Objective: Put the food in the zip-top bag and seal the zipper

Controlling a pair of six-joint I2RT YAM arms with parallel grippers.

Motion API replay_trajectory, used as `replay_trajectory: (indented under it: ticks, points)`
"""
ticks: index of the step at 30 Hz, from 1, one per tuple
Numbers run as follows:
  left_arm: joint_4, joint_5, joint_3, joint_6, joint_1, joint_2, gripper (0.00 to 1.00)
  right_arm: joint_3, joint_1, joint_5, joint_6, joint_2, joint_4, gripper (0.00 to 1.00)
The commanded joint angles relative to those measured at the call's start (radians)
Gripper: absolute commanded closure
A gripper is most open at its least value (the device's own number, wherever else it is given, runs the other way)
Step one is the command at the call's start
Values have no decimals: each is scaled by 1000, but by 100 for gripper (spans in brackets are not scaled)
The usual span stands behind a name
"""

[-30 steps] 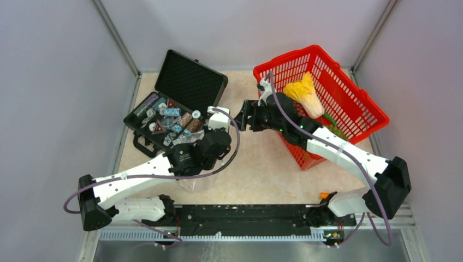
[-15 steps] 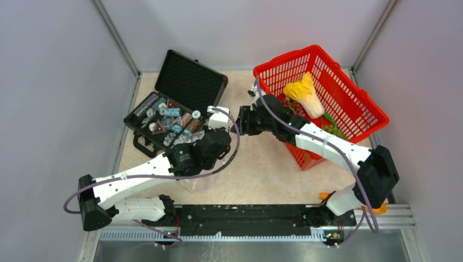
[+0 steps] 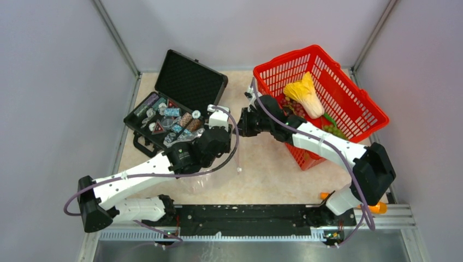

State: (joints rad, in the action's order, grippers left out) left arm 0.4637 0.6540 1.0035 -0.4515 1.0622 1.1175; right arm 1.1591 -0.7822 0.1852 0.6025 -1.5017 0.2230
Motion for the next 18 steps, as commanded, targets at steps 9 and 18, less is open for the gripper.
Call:
replay_trajectory:
  ticks: [9, 18]
  points:
    - [67, -219, 73, -108, -56, 79, 42, -30, -16, -77, 3, 95, -86, 100]
    - [193, -120, 141, -133, -56, 99, 67, -53, -25, -178, 10, 140, -67, 100]
